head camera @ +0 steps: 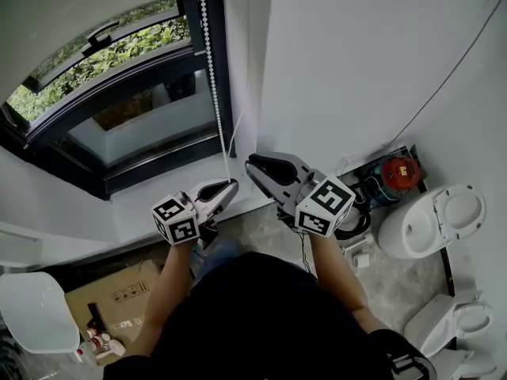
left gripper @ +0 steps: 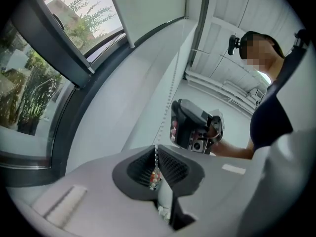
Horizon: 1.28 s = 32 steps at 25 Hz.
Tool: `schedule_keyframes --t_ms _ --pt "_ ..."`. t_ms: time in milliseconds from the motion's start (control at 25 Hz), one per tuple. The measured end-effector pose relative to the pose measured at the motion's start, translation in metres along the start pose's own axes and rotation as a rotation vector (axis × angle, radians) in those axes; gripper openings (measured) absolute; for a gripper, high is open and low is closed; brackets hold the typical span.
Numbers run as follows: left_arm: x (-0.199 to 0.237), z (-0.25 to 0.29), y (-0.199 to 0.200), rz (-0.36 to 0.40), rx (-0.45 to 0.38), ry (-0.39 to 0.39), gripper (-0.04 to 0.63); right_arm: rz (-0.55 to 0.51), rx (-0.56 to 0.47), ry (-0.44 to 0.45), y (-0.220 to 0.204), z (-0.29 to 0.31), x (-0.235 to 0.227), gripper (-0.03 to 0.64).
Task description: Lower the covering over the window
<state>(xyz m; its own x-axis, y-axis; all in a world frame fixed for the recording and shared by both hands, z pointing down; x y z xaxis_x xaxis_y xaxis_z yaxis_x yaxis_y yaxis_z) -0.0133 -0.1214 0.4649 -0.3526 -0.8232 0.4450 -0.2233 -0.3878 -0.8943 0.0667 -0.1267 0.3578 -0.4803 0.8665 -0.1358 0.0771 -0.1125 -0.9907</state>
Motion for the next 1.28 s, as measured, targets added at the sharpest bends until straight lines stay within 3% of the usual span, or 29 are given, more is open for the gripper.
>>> schedule_keyframes --t_ms 160,280,360,840,960,1120,1280 --pt "-0.004 0.001 -0.002 -0.005 -0.016 -0.017 0.023 0.012 -0.016 0.071 0.015 0.014 0.013 0.019" --pt "-0.007 -0.001 -0.004 -0.012 -0.018 -0.021 0.023 0.000 0.022 0.121 0.018 0.026 0.024 0.078" --pt "-0.007 -0.001 -0.004 -0.016 -0.023 -0.021 0.023 -0.011 0.020 0.131 0.026 0.033 0.027 0.080" --pt "-0.002 -0.005 -0.002 -0.032 -0.009 -0.073 0.023 -0.078 -0.149 0.034 0.103 0.065 0.021 0.077" --pt "0.002 -0.004 -0.001 -0.039 0.011 -0.088 0.023 -0.114 -0.129 0.009 0.106 0.066 0.020 0.027" --pt "0.004 -0.006 -0.001 -0.008 0.040 -0.080 0.023 -0.126 -0.092 -0.012 0.105 0.068 0.018 0.021" --pt "0.013 -0.008 -0.025 0.068 0.172 -0.019 0.023 -0.174 0.024 -0.051 0.074 0.078 0.010 0.020"
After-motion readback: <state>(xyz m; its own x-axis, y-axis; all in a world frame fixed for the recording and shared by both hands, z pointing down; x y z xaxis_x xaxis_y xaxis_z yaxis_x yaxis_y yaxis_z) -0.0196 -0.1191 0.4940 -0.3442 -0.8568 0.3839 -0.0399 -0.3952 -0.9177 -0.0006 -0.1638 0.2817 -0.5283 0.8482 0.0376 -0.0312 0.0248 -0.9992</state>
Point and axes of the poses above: the fingertips, and each gripper's own axes: z forward along the fingers, x to its left, y out of its top, the point moved 3 cm from there along -z, backward along the fingers, and after that the axes turned 4 degrees about -y, right-handed, at the moved point
